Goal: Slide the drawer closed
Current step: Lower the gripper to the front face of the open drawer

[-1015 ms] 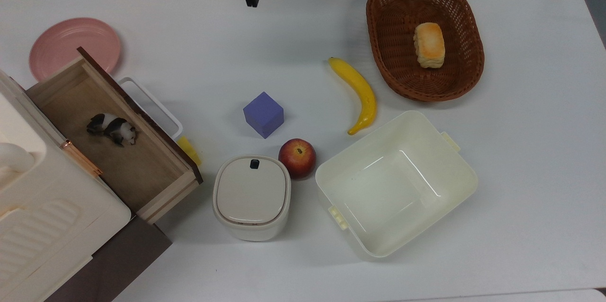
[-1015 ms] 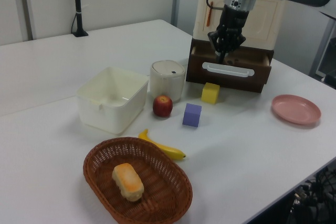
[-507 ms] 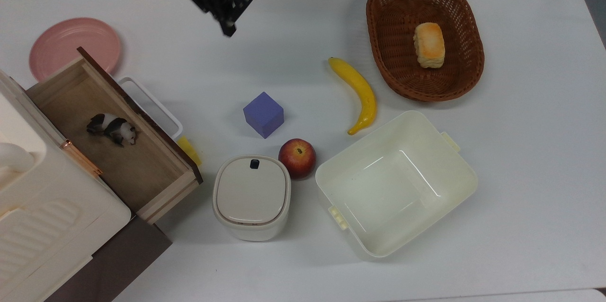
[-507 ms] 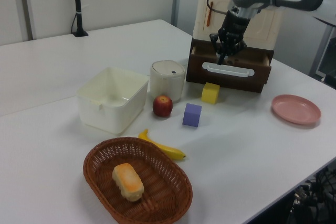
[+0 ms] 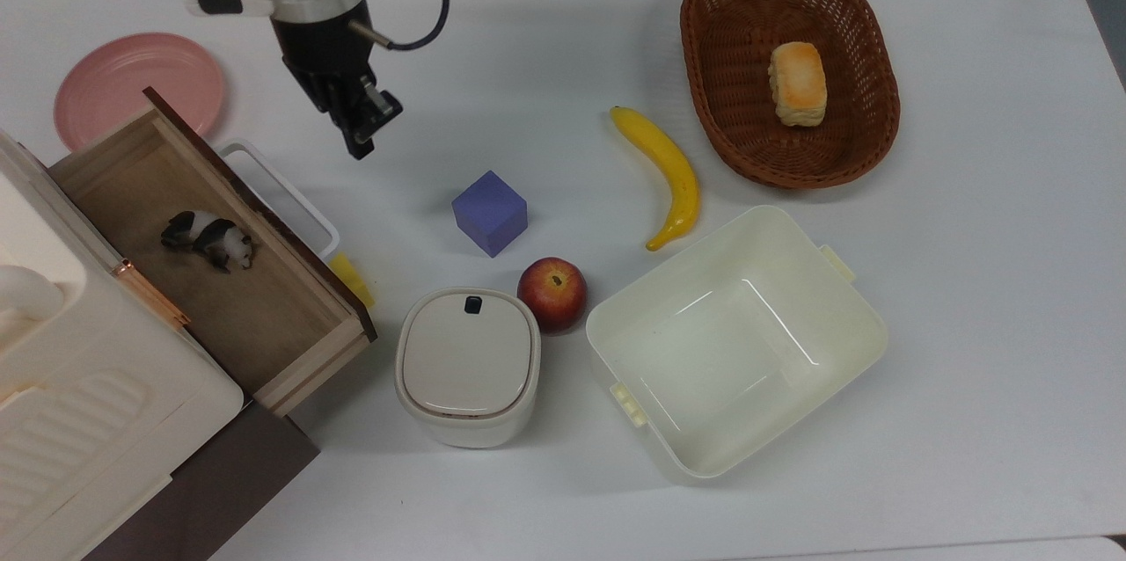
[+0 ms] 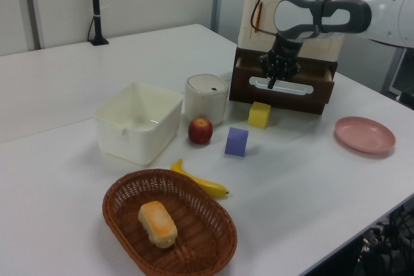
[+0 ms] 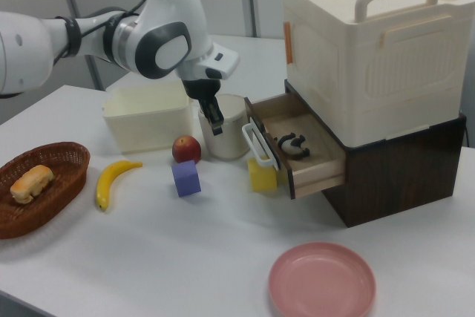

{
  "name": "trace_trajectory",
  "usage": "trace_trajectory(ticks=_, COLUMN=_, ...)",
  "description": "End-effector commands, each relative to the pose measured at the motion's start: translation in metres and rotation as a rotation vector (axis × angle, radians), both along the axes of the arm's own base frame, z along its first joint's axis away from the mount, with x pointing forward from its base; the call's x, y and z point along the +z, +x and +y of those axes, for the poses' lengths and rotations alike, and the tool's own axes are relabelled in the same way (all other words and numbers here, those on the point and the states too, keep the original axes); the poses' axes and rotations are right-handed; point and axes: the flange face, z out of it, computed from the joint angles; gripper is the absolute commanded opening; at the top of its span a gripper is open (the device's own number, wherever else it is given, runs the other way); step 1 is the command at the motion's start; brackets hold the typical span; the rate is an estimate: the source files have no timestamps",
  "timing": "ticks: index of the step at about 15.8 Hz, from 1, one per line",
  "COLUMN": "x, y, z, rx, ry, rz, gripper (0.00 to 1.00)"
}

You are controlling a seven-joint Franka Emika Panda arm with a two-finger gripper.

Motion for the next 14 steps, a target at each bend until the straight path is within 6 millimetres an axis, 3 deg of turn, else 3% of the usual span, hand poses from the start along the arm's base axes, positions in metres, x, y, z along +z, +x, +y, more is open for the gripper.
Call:
trace_trajectory(ticks=1, x=-0.011, y=0.001, z=-0.012, rx=-0.050, ry=-0.017, rz=-0.005, gripper=0.00)
trace_trajectory(ticks=7, x=-0.035, y=0.010, z=-0.025, rx=-0.066, ry=-0.032, rz=0.009, gripper=0.00)
trace_trajectory(ticks=14, x=-0.046, y=0.016, z=-0.035, rx=-0.077, ry=-0.045, rz=-0.021, gripper=0.00)
